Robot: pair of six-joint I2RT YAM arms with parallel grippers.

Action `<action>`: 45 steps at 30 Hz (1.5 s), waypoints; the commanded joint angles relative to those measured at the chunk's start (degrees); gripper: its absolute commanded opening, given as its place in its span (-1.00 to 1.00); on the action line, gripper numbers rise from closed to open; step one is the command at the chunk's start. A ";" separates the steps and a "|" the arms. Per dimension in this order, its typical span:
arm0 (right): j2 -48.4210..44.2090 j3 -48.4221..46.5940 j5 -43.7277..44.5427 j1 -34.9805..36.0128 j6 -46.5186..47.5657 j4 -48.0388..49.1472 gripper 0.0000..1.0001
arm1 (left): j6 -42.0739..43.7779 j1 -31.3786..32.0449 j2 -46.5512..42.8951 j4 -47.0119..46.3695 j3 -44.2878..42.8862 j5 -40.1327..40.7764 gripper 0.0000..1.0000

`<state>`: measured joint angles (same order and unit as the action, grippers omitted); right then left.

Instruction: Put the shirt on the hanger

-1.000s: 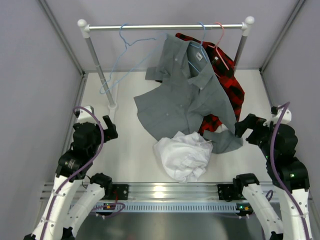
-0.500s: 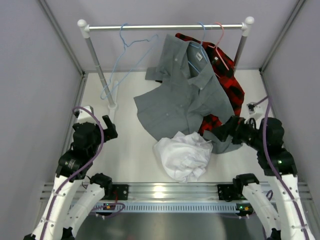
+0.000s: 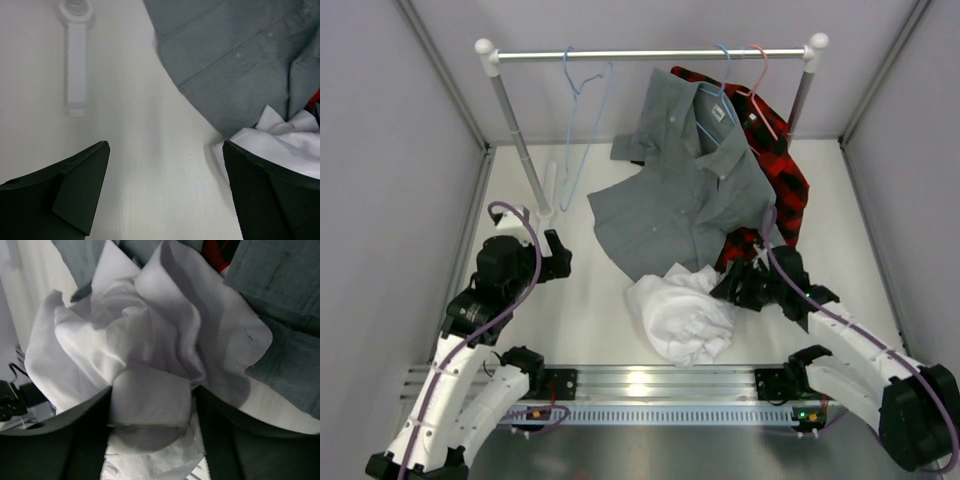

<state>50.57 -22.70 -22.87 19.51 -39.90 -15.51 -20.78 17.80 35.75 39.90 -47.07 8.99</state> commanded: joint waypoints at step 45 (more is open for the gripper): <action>9.89 -20.89 36.71 53.37 22.10 0.21 0.99 | -7.97 1.53 3.01 -5.62 1.72 -8.54 0.96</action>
<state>59.27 -41.82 24.95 78.04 -25.67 -10.11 -29.80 19.25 37.93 34.81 -44.36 4.78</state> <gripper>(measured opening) 0.993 0.982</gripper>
